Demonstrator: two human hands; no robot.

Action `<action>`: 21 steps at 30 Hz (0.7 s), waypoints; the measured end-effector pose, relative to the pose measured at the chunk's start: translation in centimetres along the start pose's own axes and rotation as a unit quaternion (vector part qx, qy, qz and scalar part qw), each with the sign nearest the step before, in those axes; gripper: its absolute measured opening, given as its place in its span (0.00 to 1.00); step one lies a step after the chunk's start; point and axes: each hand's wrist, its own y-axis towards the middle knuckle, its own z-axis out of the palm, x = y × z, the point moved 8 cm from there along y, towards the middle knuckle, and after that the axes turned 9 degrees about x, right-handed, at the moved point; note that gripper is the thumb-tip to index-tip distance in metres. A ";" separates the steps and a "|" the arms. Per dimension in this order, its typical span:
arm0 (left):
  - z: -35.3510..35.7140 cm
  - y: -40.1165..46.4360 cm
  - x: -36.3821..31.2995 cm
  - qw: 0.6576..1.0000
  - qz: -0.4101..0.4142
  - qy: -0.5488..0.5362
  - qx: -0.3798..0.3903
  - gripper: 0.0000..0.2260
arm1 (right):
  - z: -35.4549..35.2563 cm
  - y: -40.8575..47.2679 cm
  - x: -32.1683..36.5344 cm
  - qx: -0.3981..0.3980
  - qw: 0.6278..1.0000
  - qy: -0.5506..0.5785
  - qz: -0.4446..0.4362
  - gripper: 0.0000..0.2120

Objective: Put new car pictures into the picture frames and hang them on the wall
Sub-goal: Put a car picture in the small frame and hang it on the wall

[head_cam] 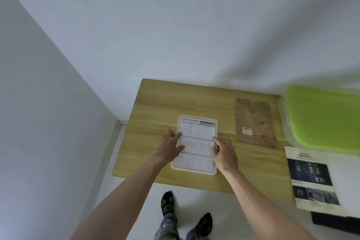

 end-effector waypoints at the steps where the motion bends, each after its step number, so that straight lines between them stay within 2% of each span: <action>1: 0.0 0.2 0.0 1.000 0.003 -0.005 0.002 0.27 | 0.0 0.0 0.1 -0.002 1.000 0.004 -0.004 0.20; 14: 0.2 1.2 0.9 0.994 0.032 -0.107 -0.001 0.29 | 0.2 0.6 0.2 -0.009 1.000 0.025 0.004 0.20; 21: 0.3 1.4 1.1 0.991 0.047 -0.122 0.004 0.29 | 0.3 0.6 0.3 -0.014 1.000 0.016 0.017 0.20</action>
